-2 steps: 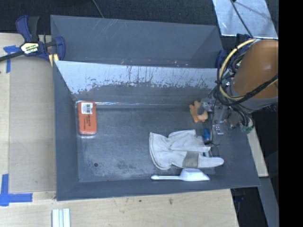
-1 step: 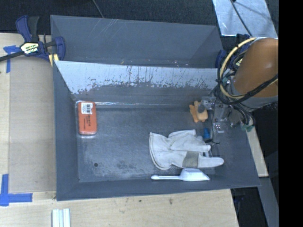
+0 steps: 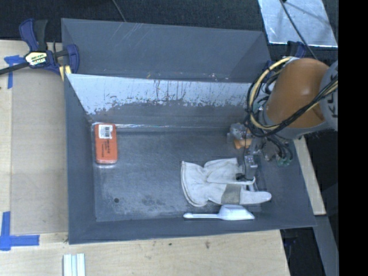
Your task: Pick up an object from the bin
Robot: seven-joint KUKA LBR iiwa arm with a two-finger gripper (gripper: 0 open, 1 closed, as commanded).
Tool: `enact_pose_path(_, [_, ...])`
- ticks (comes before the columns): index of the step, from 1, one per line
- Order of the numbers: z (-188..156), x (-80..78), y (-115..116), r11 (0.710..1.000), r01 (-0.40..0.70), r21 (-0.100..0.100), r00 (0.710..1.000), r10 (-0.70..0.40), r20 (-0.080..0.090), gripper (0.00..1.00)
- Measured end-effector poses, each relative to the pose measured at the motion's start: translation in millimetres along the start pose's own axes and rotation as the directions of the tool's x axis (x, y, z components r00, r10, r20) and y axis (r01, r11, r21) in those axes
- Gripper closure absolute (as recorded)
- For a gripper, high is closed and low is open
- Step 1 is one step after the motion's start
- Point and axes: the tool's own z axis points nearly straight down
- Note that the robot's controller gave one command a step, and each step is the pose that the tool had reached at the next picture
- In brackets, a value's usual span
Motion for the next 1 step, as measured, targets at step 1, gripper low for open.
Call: enact_pose_path(1, [47.7,8.0,39.2,1.0,-0.023,-0.005,1.0,0.023,-0.008,1.0])
